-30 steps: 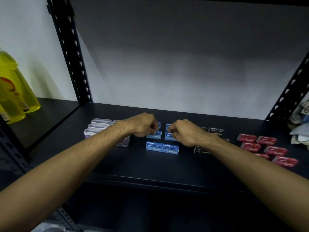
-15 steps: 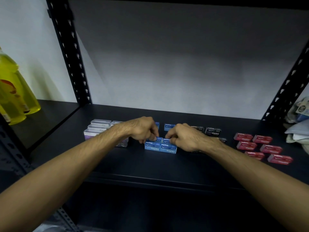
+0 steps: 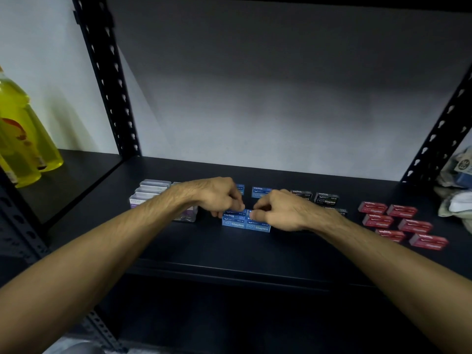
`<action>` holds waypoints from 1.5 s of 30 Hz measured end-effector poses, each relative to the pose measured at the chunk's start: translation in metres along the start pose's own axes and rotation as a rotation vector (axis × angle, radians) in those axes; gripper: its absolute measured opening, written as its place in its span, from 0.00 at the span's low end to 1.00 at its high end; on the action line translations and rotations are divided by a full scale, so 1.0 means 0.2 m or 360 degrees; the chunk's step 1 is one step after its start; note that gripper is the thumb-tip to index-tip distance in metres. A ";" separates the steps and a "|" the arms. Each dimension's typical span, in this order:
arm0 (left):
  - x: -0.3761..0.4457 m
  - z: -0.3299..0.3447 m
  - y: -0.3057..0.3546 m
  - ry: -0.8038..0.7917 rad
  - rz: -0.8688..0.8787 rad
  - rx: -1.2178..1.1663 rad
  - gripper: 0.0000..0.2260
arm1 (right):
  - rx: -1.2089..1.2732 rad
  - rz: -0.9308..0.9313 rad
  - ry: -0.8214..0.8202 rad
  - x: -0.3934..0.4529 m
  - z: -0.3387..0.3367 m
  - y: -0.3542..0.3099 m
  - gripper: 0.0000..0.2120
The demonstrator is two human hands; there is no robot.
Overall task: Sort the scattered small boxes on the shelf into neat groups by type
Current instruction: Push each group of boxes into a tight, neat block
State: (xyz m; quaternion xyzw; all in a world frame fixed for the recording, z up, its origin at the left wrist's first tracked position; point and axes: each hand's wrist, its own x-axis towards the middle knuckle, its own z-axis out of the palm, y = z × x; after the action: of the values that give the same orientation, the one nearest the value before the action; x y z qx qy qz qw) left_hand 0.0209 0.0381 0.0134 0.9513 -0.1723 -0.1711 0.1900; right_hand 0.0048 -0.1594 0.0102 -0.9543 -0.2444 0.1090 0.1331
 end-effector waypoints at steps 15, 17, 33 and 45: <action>-0.01 0.04 0.05 -0.0064 -0.0004 0.0202 0.13 | -0.0200 -0.0073 -0.0008 0.02 0.05 0.01 0.21; -0.01 0.04 0.05 -0.0051 0.0002 0.0185 0.12 | -0.0195 -0.0081 0.0001 0.03 0.05 0.00 0.21; -0.01 0.03 0.04 -0.0033 0.0004 0.0164 0.11 | -0.0149 -0.0092 0.0038 0.07 0.07 0.01 0.16; 0.00 0.03 0.02 -0.0044 0.0008 0.0156 0.11 | -0.0150 -0.0112 0.0037 0.07 0.07 0.01 0.18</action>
State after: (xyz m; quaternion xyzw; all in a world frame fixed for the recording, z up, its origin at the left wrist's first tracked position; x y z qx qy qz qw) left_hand 0.0182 0.0330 0.0095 0.9566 -0.1855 -0.1749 0.1412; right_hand 0.0142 -0.1522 -0.0059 -0.9515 -0.2813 0.0816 0.0945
